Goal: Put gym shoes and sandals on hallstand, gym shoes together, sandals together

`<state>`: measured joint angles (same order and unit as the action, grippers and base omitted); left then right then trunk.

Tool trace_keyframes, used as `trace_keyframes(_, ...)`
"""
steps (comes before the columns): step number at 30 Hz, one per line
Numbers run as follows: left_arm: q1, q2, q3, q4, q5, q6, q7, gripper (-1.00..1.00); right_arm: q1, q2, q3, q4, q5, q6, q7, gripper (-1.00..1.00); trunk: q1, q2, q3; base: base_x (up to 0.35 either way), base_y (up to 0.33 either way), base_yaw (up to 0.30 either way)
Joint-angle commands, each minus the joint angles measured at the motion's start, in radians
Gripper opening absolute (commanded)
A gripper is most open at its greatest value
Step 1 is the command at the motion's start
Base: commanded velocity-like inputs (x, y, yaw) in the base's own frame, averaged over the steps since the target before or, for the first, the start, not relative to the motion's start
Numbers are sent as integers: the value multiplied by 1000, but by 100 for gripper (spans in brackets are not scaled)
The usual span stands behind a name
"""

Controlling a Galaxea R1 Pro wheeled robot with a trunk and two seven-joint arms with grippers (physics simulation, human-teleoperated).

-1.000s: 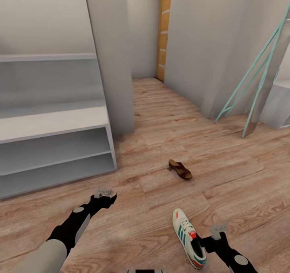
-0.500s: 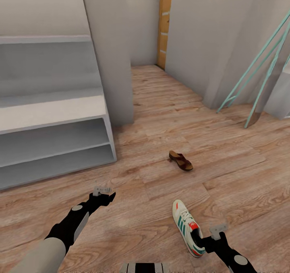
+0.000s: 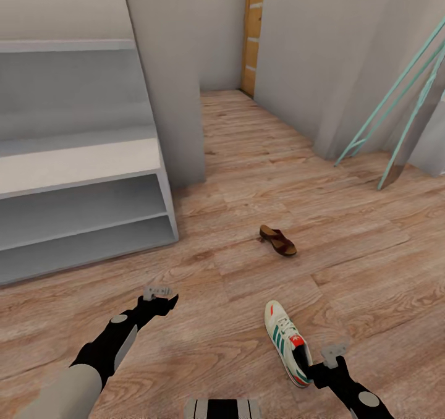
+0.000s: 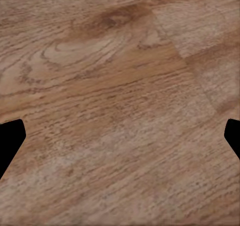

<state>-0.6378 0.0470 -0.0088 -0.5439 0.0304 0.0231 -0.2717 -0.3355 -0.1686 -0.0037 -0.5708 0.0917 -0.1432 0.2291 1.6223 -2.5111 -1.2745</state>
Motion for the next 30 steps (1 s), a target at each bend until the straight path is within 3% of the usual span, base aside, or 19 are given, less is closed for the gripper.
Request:
trace_keyframes(1,-1,0,-1,-1,3,3,-3,100,0,0,-1,0,10,-4,1,100,0,-1,-6,0,0,0)
trace_keyframes(9,-1,-5,-2,-1,2,2,-3,100,0,0,-1,2,10,-3,1,100,4,-2,-48,0,0,0)
trace_keyframes(18,0,-2,-2,-1,2,3,-3,100,0,0,-1,2,10,-3,1,100,4,-2,-62,0,0,0)
trace_keyframes(30,2,1,-2,-1,3,2,-3,100,0,0,-1,1,10,-4,1,100,9,-5,-114,0,0,0)
